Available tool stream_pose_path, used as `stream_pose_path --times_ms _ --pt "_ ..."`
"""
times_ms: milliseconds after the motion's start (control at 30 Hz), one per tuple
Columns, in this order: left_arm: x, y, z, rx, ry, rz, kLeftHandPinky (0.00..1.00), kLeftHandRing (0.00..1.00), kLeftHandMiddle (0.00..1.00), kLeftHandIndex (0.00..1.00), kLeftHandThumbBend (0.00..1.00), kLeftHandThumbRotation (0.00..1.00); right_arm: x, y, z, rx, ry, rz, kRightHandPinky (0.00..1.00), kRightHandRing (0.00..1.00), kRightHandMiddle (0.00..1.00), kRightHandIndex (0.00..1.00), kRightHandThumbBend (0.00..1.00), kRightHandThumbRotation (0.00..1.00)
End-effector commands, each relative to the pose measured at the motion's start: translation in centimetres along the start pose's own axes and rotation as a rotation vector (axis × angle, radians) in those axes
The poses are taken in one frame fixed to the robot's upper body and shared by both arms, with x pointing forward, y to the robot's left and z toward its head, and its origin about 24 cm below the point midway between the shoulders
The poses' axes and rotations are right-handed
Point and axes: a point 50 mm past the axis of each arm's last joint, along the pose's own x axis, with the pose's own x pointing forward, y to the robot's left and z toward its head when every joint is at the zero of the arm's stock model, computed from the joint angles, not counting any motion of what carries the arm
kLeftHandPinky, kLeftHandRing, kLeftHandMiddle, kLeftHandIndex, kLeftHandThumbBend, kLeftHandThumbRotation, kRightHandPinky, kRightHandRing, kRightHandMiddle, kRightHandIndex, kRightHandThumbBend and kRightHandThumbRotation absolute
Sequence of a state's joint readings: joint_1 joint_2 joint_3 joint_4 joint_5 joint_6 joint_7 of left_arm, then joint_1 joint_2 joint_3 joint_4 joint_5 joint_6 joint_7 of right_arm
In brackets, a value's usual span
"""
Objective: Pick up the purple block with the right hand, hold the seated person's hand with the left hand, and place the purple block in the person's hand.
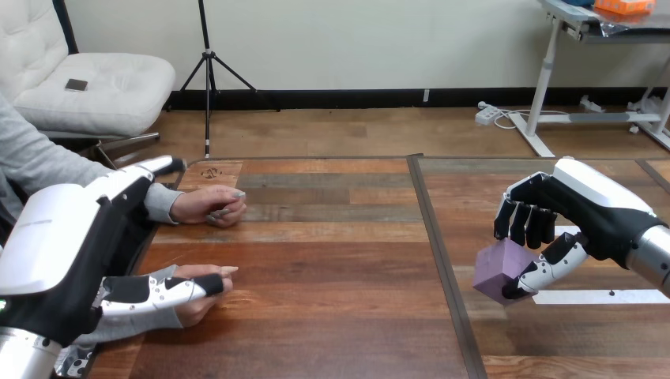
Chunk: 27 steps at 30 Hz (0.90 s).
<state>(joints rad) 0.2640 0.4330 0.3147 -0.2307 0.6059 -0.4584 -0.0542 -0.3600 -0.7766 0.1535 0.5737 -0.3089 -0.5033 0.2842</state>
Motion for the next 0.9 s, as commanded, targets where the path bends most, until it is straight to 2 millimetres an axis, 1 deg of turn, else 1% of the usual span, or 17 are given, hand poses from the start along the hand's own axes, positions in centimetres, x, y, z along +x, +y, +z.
stream_pose_path --times_ms 0,333,567,700,867 --pt "1.6 1.2 0.0 0.099 -0.053 0.004 0.56 0.76 0.79 0.80 1.00 0.43 1.1 -2.5 1.4 0.009 -0.062 -0.106 0.36 0.37 0.41 0.41 0.91 0.00" --pt "2.2 1.1 -1.1 0.195 -0.032 -0.142 0.64 0.79 0.81 0.80 1.00 0.43 1.1 -2.5 1.3 0.012 -0.062 -0.109 0.35 0.37 0.41 0.41 0.91 0.00" --pt "2.4 0.6 -2.0 0.201 -0.002 -0.230 0.70 0.81 0.83 0.81 1.00 0.38 1.1 -2.5 1.2 0.007 -0.055 -0.114 0.33 0.35 0.39 0.41 0.91 0.00" --pt "2.5 0.3 -2.6 0.234 0.003 -0.258 0.72 0.82 0.84 0.81 1.00 0.36 1.0 -2.5 1.2 0.010 -0.056 -0.116 0.33 0.35 0.40 0.41 0.91 0.00" --pt "2.5 -0.2 -3.4 0.279 0.015 -0.270 0.72 0.81 0.83 0.81 1.00 0.35 1.0 -2.4 1.1 0.015 -0.057 -0.118 0.33 0.35 0.40 0.41 0.91 0.00"
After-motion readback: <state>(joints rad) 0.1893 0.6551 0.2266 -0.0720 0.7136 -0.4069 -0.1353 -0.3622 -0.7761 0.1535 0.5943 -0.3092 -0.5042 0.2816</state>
